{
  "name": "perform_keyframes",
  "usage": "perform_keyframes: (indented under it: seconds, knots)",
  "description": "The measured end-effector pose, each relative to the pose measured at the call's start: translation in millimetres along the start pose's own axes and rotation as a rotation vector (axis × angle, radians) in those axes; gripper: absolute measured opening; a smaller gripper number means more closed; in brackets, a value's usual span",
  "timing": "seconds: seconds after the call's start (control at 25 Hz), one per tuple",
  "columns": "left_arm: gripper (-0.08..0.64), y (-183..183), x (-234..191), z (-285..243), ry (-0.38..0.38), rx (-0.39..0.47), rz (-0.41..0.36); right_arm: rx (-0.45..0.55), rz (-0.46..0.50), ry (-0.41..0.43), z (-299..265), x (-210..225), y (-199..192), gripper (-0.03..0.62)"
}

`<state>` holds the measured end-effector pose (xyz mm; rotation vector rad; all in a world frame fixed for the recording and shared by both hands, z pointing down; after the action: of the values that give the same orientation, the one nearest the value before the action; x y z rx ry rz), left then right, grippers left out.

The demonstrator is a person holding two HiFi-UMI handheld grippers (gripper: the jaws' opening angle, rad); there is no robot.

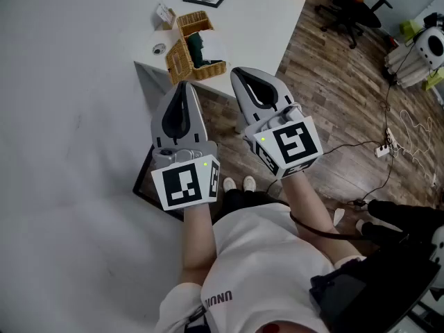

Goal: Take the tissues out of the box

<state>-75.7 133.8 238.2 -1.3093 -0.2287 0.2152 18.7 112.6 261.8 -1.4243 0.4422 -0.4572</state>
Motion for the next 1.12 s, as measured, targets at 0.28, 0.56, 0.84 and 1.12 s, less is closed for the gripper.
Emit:
perform_keyframes:
  seconds: [0.28, 0.56, 0.84, 1.12]
  knots:
    - [0.014, -3.5, 7.1, -4.9, -0.006, -0.003, -0.004, 0.0, -0.008, -0.004, 1.1, 7.4, -2.1, 0.018]
    - [0.014, -10.7, 8.4, -9.5, -0.008, -0.013, -0.004, -0.008, -0.015, -0.004, -1.3, 10.4, -8.1, 0.018]
    - [0.014, -13.2, 2.9, -10.4, -0.011, -0.019, -0.01, 0.006, -0.012, -0.007, -5.5, 10.1, -7.9, 0.018]
    - [0.014, -24.5, -9.2, -10.0, -0.022, -0.047, -0.011, -0.03, -0.02, -0.006, -16.6, 1.8, -20.3, 0.02]
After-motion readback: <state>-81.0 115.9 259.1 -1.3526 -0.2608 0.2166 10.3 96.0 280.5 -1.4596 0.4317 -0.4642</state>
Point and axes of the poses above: the fingertips, and each gripper's own axes: z backward along the fingers, x to its right, y out of its top, the point moved 1 cm from there along z, backward along the fingers, and after that the axes turned 4 degrees about x, right-handed, at the moved point
